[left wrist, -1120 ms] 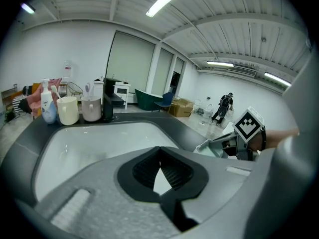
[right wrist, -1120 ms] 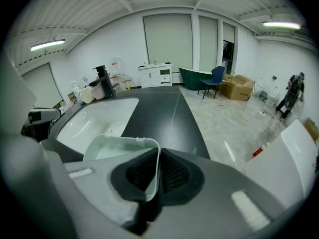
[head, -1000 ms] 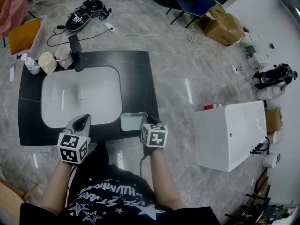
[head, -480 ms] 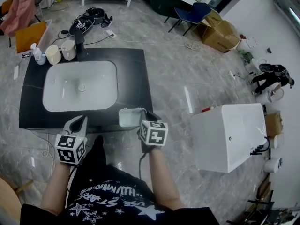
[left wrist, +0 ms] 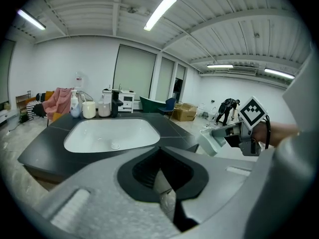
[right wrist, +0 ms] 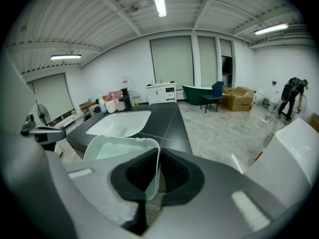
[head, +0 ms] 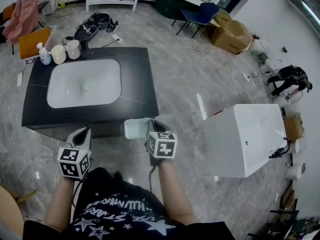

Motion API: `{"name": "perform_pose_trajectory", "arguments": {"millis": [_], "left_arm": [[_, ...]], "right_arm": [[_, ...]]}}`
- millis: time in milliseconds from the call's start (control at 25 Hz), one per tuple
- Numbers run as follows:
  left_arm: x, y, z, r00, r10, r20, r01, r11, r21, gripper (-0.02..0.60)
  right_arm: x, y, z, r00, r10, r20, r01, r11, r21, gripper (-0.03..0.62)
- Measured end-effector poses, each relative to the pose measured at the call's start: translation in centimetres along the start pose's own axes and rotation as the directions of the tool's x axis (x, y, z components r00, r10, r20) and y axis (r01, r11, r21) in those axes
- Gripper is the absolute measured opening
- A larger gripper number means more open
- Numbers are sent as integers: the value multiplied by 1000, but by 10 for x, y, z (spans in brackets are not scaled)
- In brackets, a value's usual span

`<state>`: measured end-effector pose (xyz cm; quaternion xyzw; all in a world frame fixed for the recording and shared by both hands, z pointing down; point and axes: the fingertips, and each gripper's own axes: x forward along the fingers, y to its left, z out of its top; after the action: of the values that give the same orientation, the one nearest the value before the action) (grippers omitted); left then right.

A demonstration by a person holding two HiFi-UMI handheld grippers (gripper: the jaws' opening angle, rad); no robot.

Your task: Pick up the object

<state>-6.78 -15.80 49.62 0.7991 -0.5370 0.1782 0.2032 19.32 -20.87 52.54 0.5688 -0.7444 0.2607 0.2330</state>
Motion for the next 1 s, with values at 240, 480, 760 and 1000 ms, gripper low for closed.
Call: {"name": "perform_pose_trajectory", "arguments": {"millis": [240,480,760,1000], "left_arm": [[-10,-17,-10,1000,-14,-8,14,1000,9,8],[-33,-12,-19,1000,-3,-8,3,1000,-5,8],[-84,8,-48,1000,12,-8,-13,999,-31,8],[-128,5,-69,1000,11,6,-10,999,-40,8]], "right_arm": [[-11,-5,-17,1000,-1,1,1,1000,16,17],[-16,16,-23,1000,19,0,-19,1000,9,17],[-46,62,-41,1000,15,22,-15,1000,-15,17],[-87,79,-69,999,-4,36,4,1000,-10,17]]}}
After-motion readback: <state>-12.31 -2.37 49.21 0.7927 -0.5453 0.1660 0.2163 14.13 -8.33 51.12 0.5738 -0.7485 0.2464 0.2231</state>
